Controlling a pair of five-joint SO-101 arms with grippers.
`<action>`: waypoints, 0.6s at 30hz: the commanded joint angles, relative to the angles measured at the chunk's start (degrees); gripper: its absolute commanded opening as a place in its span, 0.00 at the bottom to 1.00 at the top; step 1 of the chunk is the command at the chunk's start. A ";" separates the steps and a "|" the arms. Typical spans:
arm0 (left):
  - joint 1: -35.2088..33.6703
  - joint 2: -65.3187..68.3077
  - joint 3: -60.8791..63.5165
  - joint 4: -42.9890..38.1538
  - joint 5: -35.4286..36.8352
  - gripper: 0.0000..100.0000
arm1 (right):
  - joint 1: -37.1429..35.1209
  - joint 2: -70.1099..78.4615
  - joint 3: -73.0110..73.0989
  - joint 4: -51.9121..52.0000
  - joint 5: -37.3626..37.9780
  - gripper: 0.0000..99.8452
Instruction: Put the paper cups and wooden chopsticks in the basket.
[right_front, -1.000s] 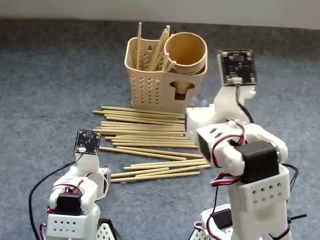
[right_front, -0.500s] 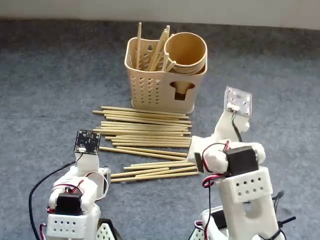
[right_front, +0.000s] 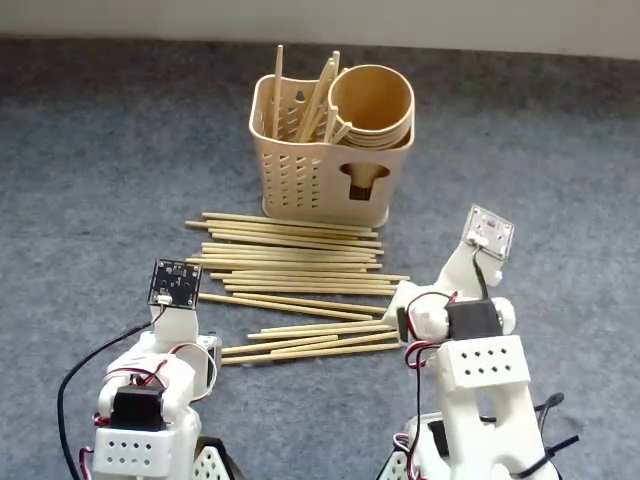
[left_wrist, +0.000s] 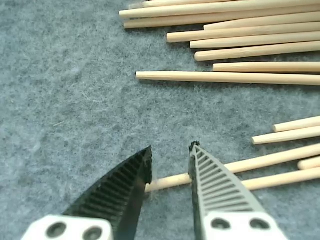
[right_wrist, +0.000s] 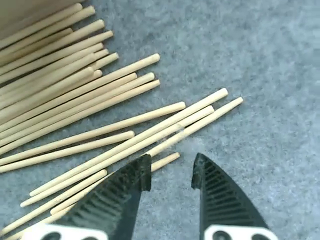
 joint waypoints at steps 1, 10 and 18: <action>-0.22 -0.22 1.19 0.26 -0.35 0.14 | 0.75 -0.66 1.19 -4.44 -0.26 0.14; -0.22 -0.22 1.19 0.26 -0.35 0.14 | 0.92 -0.66 1.89 -5.05 -0.70 0.14; -0.22 -0.22 1.19 0.26 -0.35 0.14 | 4.09 7.78 1.27 -5.41 -0.70 0.06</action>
